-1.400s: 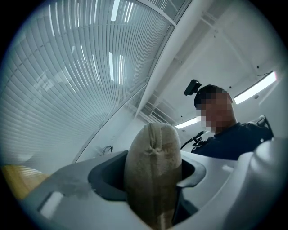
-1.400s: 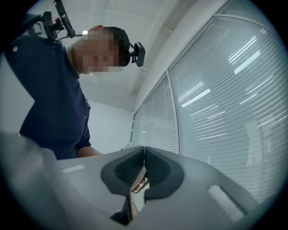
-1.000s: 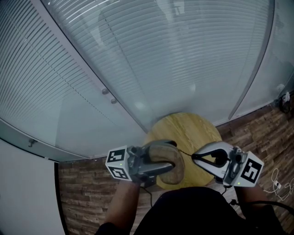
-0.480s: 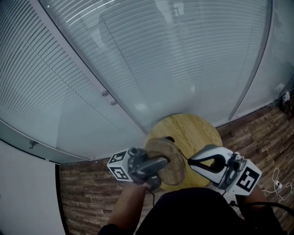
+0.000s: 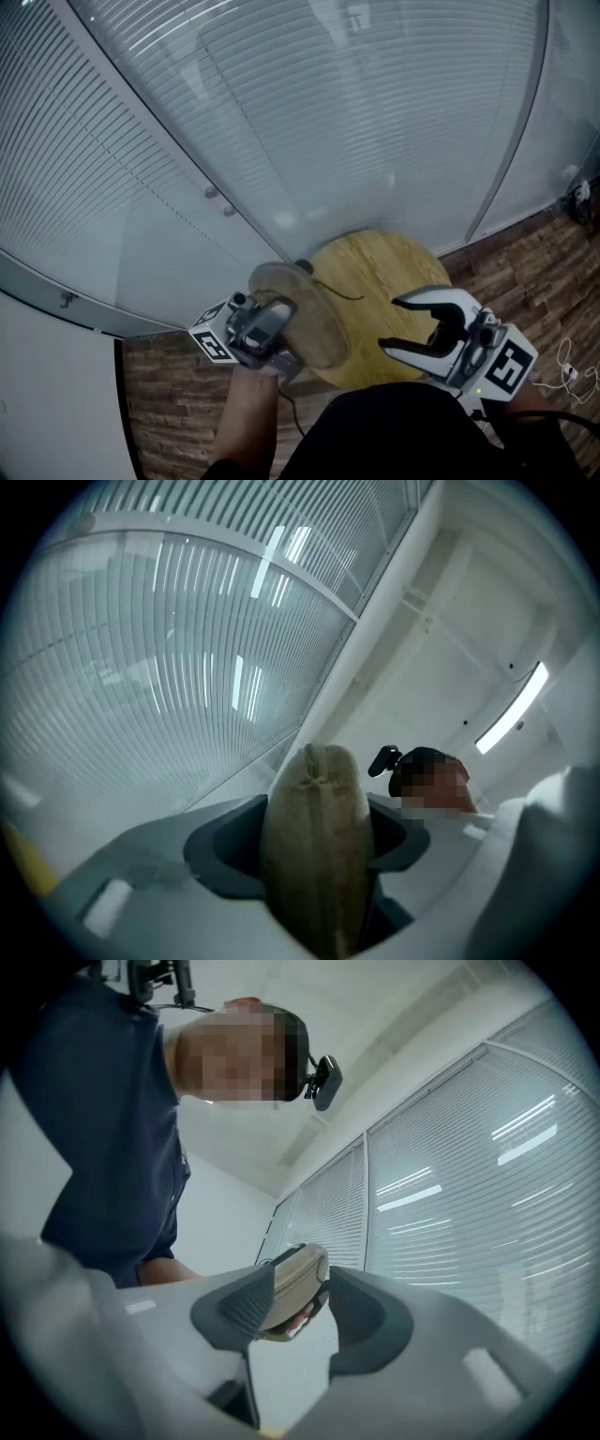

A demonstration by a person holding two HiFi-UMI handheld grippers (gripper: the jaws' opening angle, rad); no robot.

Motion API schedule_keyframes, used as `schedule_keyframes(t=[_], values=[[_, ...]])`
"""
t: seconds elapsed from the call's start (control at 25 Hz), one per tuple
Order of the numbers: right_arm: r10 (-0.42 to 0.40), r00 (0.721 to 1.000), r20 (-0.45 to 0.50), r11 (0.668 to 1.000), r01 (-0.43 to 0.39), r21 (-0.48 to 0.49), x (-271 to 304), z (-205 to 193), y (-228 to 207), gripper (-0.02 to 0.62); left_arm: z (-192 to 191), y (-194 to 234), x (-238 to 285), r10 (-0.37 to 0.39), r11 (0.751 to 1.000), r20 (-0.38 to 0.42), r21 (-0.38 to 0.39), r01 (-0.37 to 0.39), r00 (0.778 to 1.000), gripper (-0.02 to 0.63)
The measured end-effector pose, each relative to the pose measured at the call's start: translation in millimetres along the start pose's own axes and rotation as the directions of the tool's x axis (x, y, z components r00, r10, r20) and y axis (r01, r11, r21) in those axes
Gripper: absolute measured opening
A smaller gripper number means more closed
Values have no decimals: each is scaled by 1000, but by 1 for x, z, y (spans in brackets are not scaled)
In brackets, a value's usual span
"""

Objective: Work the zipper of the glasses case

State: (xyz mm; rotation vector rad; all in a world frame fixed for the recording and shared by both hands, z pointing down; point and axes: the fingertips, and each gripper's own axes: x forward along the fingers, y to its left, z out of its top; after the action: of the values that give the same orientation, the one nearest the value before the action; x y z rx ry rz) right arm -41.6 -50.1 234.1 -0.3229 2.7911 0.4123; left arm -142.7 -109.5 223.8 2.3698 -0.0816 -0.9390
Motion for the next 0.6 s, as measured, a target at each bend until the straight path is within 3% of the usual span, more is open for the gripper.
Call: schedule_keyframes(t=[0.04, 0.12, 0.32, 0.6], values=[[8, 1000, 4, 1000, -8, 13, 6, 4, -2, 204, -6, -1, 3, -11, 1000, -7, -19, 11, 1000, 295], [20, 1000, 8, 999, -20, 42, 9, 5, -2, 204, -18, -2, 7, -31, 999, -27, -45, 30, 999, 295], [61, 998, 13, 988, -62, 143, 7, -2, -1, 181, -45, -8, 14, -70, 994, -106, -87, 61, 992, 296], [155, 985, 78, 947, -171, 273, 10, -7, 12, 142, -66, -15, 15, -114, 989, -197, -111, 93, 974, 298]])
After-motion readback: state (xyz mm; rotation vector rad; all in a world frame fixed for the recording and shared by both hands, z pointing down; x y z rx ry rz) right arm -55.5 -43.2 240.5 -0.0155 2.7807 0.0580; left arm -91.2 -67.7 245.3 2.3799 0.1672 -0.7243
